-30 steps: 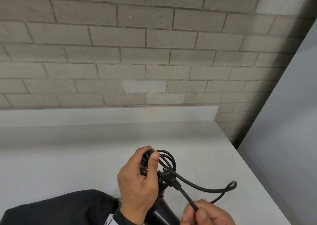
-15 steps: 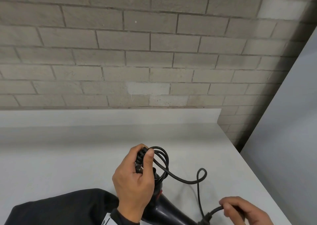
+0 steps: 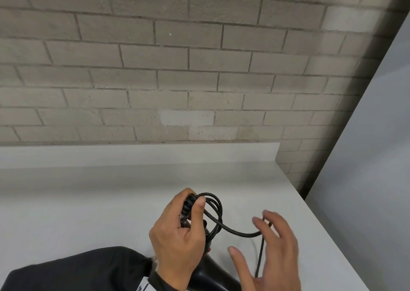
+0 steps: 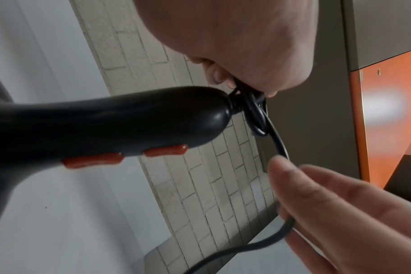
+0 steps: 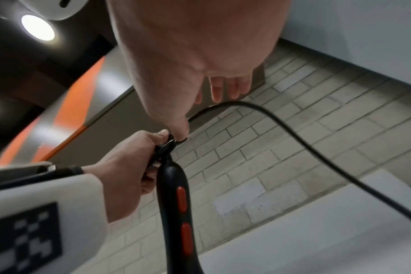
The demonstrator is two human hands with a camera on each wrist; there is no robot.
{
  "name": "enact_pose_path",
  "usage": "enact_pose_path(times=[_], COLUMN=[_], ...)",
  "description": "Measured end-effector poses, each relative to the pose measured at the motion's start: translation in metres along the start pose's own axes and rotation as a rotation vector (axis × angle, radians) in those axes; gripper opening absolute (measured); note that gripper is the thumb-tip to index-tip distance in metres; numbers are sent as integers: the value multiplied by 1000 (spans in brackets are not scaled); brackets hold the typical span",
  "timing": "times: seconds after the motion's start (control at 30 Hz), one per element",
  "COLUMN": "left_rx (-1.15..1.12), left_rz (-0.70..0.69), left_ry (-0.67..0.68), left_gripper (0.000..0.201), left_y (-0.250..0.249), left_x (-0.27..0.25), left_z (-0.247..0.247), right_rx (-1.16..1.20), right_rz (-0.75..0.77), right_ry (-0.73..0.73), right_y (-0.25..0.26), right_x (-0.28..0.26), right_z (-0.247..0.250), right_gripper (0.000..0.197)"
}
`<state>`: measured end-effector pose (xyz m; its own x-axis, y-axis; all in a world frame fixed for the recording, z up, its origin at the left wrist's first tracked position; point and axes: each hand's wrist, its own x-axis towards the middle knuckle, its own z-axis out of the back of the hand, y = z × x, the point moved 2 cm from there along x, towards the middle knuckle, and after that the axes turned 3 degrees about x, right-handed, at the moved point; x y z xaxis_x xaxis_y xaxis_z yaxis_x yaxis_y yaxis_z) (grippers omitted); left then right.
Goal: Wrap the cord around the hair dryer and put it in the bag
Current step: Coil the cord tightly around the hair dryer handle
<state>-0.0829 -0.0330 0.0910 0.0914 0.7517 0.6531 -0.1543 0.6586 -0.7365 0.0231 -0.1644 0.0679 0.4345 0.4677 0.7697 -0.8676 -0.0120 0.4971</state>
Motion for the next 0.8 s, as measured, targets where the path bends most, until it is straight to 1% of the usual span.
enact_pose_path(times=[0.1,0.17,0.27,0.37,0.53,0.6,0.8], left_rx=[20,44,60,50,-4,-33,-100], left_rz=[-13,-35,-63,-116,-254,-290,-358], left_ry=[4,12,23,37,84,98,162], left_gripper=[29,29,28,29,19,23,38], left_y=[0,0,-1,-1,-5,-5,-7], left_x=[1,2,4,5,9,11,14], left_z=[1,1,3,4,9,12,19], right_rx=[-3,-3,-33,23,180,243,418], right_rz=[50,132,252,299,231,193,44], right_ry=[137,176,165,172,216,235,307], right_y=[2,3,8,16,34,39,49], right_x=[6,12,29,53,85,92,103], right_z=[-9,-8,2,13,18,16,-1], right_gripper=[28,18,15,15,8,5,5])
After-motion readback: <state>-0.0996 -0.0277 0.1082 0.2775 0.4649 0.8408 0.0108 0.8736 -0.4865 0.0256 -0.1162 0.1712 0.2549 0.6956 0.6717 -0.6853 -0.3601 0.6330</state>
